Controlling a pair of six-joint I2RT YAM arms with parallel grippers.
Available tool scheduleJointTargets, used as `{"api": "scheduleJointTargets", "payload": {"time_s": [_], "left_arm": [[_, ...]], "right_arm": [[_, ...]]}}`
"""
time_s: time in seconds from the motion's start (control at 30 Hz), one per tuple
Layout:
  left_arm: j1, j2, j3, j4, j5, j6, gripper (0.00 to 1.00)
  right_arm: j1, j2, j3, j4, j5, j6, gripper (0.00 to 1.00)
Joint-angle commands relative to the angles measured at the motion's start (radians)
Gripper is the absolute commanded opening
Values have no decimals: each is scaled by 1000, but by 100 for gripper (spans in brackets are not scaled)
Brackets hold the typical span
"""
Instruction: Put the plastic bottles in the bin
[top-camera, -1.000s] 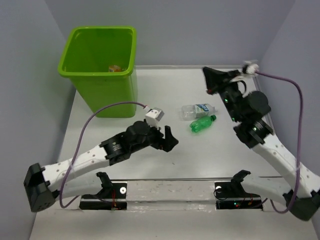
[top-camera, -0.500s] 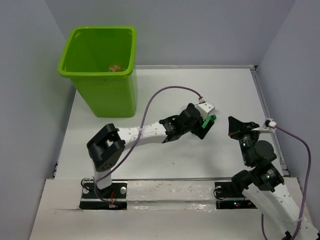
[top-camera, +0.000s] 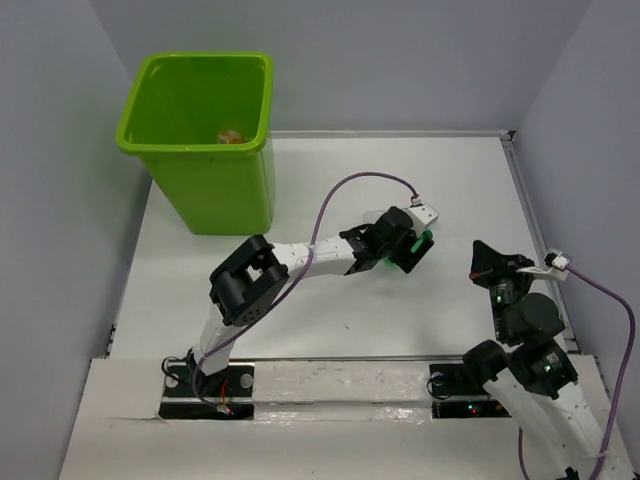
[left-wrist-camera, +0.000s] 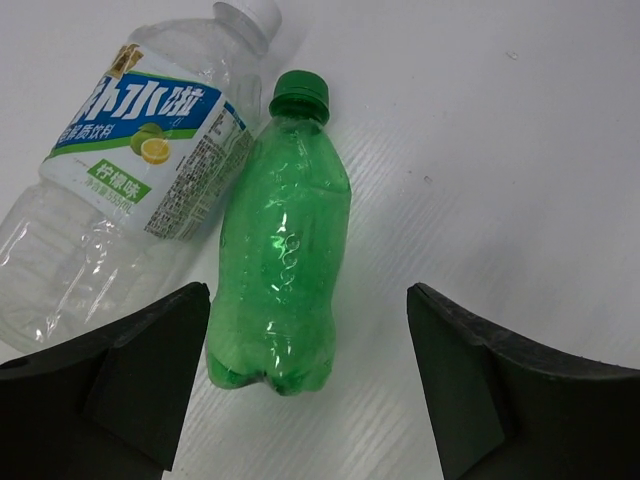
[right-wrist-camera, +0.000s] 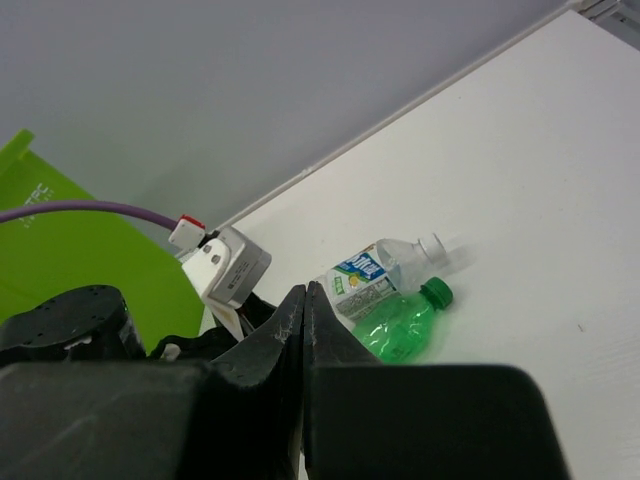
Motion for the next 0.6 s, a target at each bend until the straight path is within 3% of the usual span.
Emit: {"api": "scheduleJointTargets", "payload": {"time_s": [0.0,0.27,0.47,0.57], "left_arm": [[-2,43,73,12,-18,22,90],[12,94,57,28,23,-29,87],[-19,77,3,47,22,-76,77],[-31,47,-55,85,6,-128,66]], "right_arm": [[-6,24,39,-2,-19,-16,0],[-6,33,89,-5,-82,-34,2],[-6,184,174,-22,-108,-54,62],[-6,292,195,-20,-116,-36,70]]}}
